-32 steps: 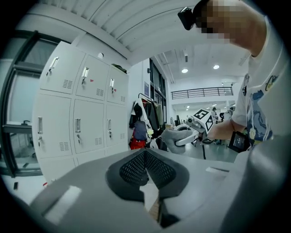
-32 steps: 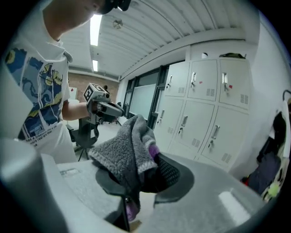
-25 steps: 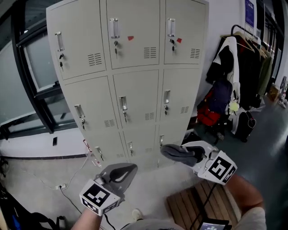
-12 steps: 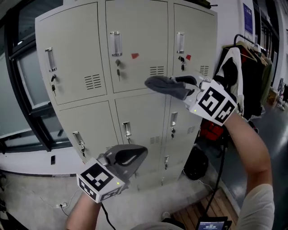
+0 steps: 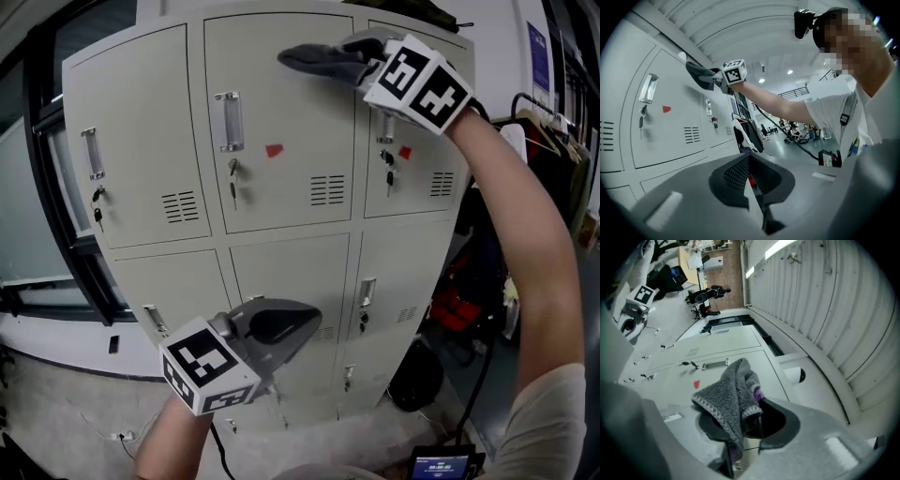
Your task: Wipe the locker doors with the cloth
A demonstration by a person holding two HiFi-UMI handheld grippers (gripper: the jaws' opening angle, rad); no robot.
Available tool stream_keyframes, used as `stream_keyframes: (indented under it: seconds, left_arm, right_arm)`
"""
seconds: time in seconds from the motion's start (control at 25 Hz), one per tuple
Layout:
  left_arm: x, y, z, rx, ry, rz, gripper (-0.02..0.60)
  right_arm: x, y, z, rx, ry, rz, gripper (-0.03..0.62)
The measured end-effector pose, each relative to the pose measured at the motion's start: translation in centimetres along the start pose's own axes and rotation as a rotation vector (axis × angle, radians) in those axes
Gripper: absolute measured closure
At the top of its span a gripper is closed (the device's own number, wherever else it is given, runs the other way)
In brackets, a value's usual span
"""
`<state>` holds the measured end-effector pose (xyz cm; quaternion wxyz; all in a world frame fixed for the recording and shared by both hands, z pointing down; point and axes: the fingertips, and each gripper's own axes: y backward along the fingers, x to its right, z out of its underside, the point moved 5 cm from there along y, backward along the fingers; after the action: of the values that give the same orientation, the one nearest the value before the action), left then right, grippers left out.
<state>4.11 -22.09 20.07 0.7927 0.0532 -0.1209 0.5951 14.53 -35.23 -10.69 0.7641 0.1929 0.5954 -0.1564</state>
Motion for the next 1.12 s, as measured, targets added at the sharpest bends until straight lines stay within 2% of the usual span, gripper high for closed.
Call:
stream_keyframes:
  seconds: [0.24, 0.44, 0.88, 1.12]
  left_arm:
    - [-0.3, -2.6, 1.1, -0.025, 0.004, 0.012, 0.578]
    - [-0.8, -3.1, 1.5, -0.034, 0.013, 0.010, 0.578]
    - [-0.1, -3.5, 2.3, -0.033, 0.022, 0.069, 0.578]
    - [0.5, -2.9, 2.5, -0.029, 0.030, 0.093, 0.578]
  right_arm:
    - [5.3, -3.5, 0.5, -0.026, 0.072, 0.065, 0.484]
    - [5.9, -4.8, 1.3, -0.037, 0.066, 0.068, 0.485]
    - [-1.0, -4.0, 3.2, -0.066, 0.067, -0.013, 0.488]
    - [-6.0, -3.6, 4.4, -0.111, 0.081, -0.098, 0.488]
